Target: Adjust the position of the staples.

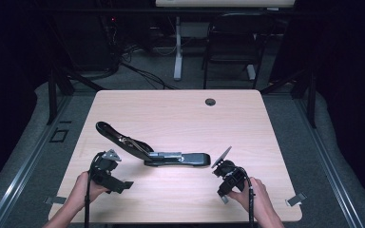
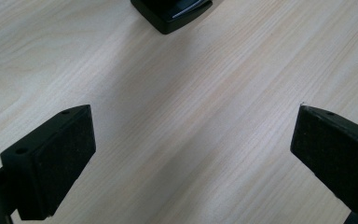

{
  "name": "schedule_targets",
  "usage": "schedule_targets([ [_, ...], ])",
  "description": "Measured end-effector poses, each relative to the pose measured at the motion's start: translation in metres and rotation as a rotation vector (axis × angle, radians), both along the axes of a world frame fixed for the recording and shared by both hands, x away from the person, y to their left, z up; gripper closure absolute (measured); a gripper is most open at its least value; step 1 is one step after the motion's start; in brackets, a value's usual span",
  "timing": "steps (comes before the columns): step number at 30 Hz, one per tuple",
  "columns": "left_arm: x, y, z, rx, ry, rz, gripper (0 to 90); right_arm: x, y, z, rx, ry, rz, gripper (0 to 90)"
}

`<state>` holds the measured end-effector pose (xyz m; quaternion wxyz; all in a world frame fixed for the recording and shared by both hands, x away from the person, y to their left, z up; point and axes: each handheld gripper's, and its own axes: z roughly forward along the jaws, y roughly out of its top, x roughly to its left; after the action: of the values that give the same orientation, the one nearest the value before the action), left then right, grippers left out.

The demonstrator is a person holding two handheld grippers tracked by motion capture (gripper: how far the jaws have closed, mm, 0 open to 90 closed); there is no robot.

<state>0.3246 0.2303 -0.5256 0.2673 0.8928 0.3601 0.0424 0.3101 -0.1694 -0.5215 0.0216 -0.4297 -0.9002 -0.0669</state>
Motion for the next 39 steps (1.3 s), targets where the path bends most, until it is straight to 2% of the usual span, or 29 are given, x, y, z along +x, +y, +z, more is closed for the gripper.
schedule_targets([
  [1,0.0,0.0,0.0,0.001,0.0,0.0,0.1,0.0,0.0,0.001,-0.01,0.008,0.008,66.6],
  [2,0.0,0.0,0.0,0.001,0.0,0.0,0.1,-0.001,0.0,-0.002,0.009,-0.001,-0.012,67.2],
  [3,0.0,0.0,0.0,0.001,0.001,0.0,0.1,-0.002,0.001,-0.002,0.008,0.003,-0.013,68.0],
  [5,0.0,0.0,0.0,0.001,0.002,0.0,0.1,-0.002,0.002,-0.004,-0.009,0.011,-0.008,68.4],
  [7,0.0,0.0,0.0,0.002,0.002,0.0,0.1,-0.003,0.004,-0.007,-0.002,0.006,-0.03,69.7],
  [9,0.0,0.0,0.0,0.001,0.002,-0.001,0.1,-0.002,0.005,-0.006,-0.034,0.023,-0.008,70.2],
  [10,0.0,0.0,0.0,0.002,0.001,0.0,0.1,-0.003,0.006,-0.008,-0.021,0.013,-0.022,70.4],
  [21,0.0,-0.001,0.0,0.005,0.002,-0.002,0.1,-0.004,0.009,-0.013,-0.055,0.022,-0.028,72.8],
  [33,0.0,0.0,0.0,0.008,0.005,-0.005,0.1,-0.003,0.012,-0.015,-0.08,0.036,-0.009,74.4],
  [35,0.0,-0.001,0.0,0.008,0.006,-0.005,0.1,-0.004,0.012,-0.016,-0.073,0.037,-0.014,75.2],
  [36,0.0,-0.001,0.0,0.008,0.006,-0.005,0.1,-0.006,0.013,-0.019,-0.049,0.015,-0.047,76.3],
  [37,0.0,-0.001,0.0,0.008,0.005,-0.005,0.1,-0.004,0.012,-0.016,-0.082,0.035,-0.009,76.7],
  [38,0.0,-0.001,0.0,0.009,0.006,-0.005,0.1,-0.008,0.014,-0.021,-0.028,-0.003,-0.069,77.2],
  [39,0.0,-0.001,0.0,0.008,0.006,-0.005,0.1,-0.004,0.013,-0.017,-0.08,0.032,-0.013,77.6],
])
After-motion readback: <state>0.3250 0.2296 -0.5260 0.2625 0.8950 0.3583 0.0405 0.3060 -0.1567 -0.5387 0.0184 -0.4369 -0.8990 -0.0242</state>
